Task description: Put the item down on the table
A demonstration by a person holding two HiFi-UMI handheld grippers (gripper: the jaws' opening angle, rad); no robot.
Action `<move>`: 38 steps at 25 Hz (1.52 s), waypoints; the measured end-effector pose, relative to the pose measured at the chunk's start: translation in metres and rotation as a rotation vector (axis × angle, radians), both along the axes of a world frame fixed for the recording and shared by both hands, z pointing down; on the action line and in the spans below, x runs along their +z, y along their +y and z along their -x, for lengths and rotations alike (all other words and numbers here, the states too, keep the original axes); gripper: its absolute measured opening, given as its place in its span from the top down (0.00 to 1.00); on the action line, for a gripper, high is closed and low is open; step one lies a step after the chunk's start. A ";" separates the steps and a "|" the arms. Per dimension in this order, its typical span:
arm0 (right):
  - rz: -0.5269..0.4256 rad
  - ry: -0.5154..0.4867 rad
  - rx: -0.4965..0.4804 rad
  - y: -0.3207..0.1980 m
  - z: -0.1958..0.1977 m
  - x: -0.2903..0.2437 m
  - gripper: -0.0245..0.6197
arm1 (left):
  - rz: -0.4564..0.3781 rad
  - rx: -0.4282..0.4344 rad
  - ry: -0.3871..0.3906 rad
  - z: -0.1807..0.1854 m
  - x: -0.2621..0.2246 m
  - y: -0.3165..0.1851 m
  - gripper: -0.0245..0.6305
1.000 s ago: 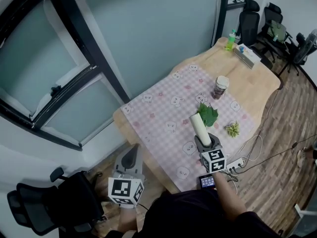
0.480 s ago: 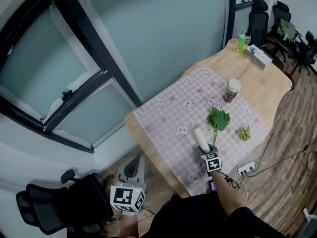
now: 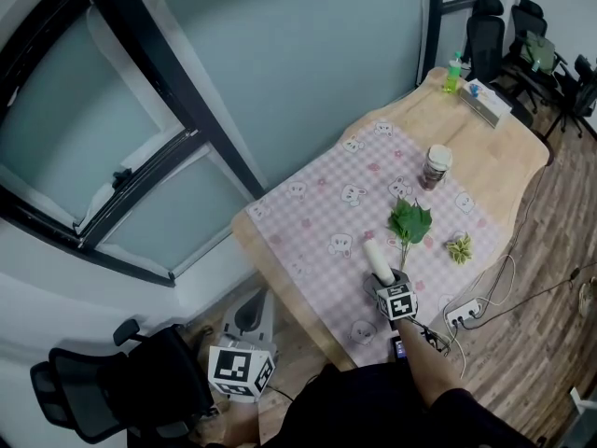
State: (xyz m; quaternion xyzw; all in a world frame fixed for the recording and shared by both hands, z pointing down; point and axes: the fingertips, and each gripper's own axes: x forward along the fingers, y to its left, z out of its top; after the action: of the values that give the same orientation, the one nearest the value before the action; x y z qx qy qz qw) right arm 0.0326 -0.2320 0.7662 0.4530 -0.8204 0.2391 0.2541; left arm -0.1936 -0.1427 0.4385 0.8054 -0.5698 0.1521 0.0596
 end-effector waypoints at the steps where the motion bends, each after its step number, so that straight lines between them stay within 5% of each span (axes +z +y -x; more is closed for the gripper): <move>1: 0.008 0.002 0.000 0.000 -0.001 0.001 0.73 | 0.003 0.001 0.000 0.000 0.001 -0.001 0.96; 11: 0.107 -0.059 0.010 0.003 0.002 0.014 0.72 | 0.019 -0.004 -0.003 0.000 0.004 -0.003 0.96; 19: 0.469 -0.823 0.315 0.009 0.012 0.018 0.71 | 0.000 -0.003 0.000 -0.001 -0.006 -0.005 0.96; 25: 0.577 -1.101 0.412 0.009 0.009 0.016 0.71 | 0.007 -0.010 0.010 -0.001 -0.004 -0.004 0.96; 32: 0.580 -1.142 0.418 0.010 0.007 0.015 0.71 | 0.010 0.012 -0.009 -0.005 -0.003 -0.004 0.96; 38: 0.592 -1.147 0.439 0.011 0.003 0.008 0.51 | 0.008 0.016 -0.006 -0.006 -0.004 -0.005 0.96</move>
State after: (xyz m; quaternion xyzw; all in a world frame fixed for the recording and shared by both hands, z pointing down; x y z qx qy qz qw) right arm 0.0295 -0.2207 0.7739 0.3221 -0.6144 0.7018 -0.1620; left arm -0.1875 -0.1480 0.4349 0.8091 -0.5631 0.1571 0.0599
